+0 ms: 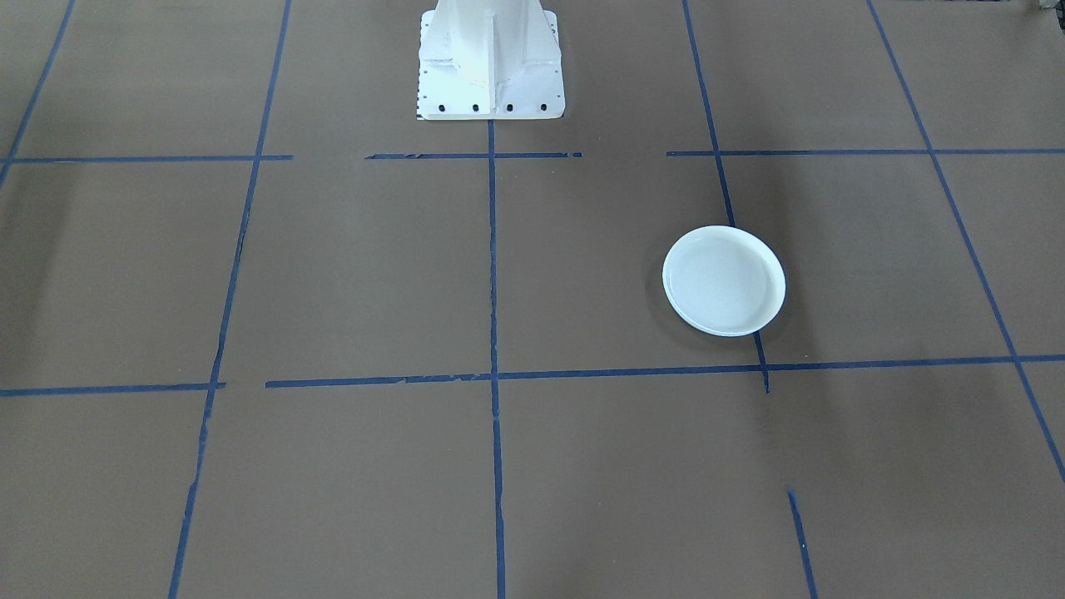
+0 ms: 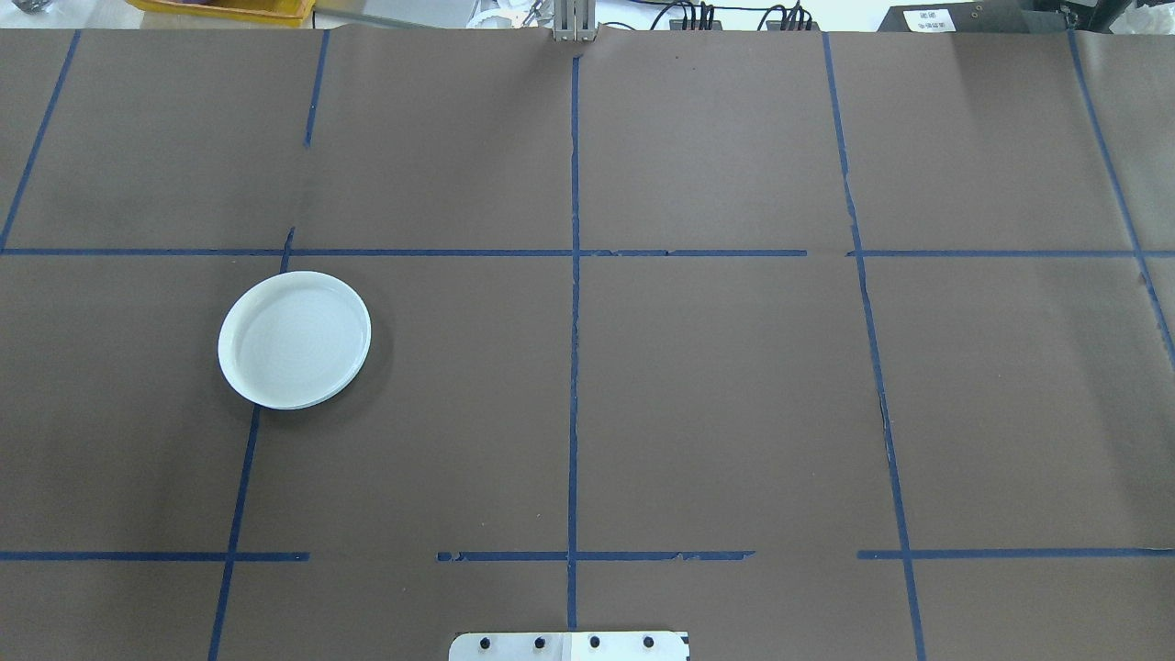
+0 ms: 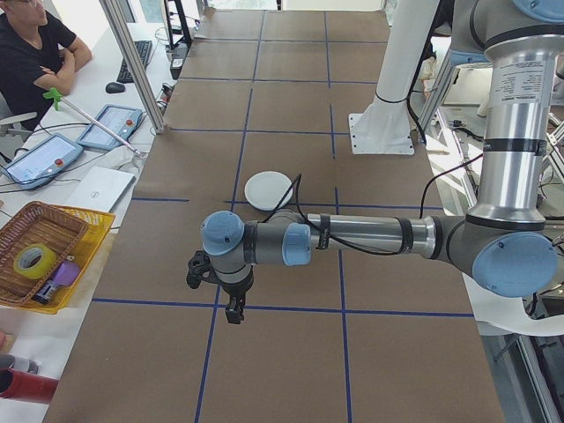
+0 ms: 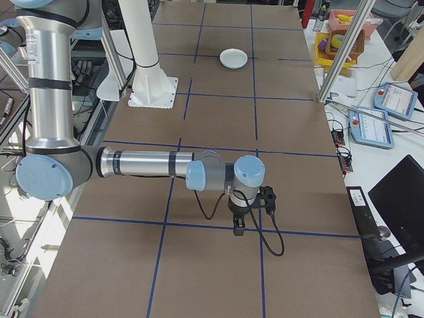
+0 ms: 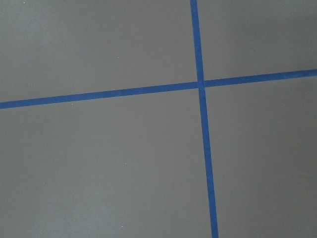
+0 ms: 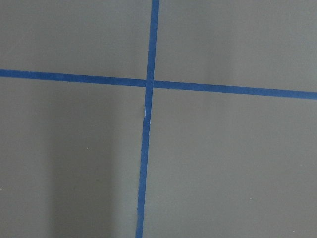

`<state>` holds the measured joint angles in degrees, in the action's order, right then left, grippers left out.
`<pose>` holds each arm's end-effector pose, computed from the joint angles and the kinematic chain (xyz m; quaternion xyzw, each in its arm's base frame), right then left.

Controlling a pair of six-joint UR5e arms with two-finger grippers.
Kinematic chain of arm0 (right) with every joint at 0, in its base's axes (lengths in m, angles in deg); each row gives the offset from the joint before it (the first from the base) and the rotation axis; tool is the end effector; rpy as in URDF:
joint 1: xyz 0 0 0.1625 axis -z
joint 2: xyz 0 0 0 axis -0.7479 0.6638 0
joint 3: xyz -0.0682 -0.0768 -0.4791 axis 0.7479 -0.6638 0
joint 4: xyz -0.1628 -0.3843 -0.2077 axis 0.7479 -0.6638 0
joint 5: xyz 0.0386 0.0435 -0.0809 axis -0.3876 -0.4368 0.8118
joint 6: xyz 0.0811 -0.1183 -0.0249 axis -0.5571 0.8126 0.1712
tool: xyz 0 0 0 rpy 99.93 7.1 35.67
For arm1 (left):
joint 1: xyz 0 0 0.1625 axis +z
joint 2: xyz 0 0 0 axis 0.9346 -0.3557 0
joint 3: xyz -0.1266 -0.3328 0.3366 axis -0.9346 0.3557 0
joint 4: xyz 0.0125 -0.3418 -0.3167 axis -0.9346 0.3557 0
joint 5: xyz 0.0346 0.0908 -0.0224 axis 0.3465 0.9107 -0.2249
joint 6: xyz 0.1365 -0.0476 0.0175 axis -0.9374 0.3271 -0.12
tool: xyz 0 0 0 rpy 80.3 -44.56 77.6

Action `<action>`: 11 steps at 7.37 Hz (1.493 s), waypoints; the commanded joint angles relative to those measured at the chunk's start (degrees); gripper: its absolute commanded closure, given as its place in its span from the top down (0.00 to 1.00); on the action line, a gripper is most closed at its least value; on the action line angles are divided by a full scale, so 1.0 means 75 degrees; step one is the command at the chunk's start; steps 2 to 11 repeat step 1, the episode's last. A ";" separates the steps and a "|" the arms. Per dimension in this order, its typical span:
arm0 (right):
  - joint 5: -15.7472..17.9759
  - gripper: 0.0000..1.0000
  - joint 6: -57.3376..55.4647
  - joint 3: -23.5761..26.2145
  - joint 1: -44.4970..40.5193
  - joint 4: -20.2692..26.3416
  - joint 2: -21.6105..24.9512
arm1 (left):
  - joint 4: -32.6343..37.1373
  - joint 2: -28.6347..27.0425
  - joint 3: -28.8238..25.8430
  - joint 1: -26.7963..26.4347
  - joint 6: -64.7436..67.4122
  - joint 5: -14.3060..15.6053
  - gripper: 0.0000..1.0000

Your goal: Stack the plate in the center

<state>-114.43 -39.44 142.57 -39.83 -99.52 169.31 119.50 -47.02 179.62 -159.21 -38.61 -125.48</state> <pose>0.0205 -0.5341 0.7548 -0.0028 -0.3541 -0.0314 0.9347 -0.0353 -0.5481 0.7496 0.0142 0.3627 0.0512 0.9304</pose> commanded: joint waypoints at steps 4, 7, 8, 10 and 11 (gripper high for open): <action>-0.0001 1.00 0.0000 0.0000 0.0000 0.0000 0.0000 | 0.0008 -0.0004 0.0010 -0.0005 0.0000 -0.0009 1.00; -0.0001 1.00 0.0000 0.0000 0.0000 0.0000 0.0000 | 0.0008 -0.0004 0.0010 -0.0005 0.0000 -0.0009 1.00; -0.0001 1.00 0.0000 0.0000 0.0000 0.0000 0.0000 | 0.0008 -0.0004 0.0010 -0.0005 0.0000 -0.0009 1.00; -0.0001 1.00 0.0000 0.0000 0.0000 0.0000 0.0000 | 0.0008 -0.0004 0.0010 -0.0005 0.0000 -0.0009 1.00; -0.0001 1.00 0.0000 0.0000 0.0000 0.0000 0.0000 | 0.0008 -0.0004 0.0010 -0.0005 0.0000 -0.0009 1.00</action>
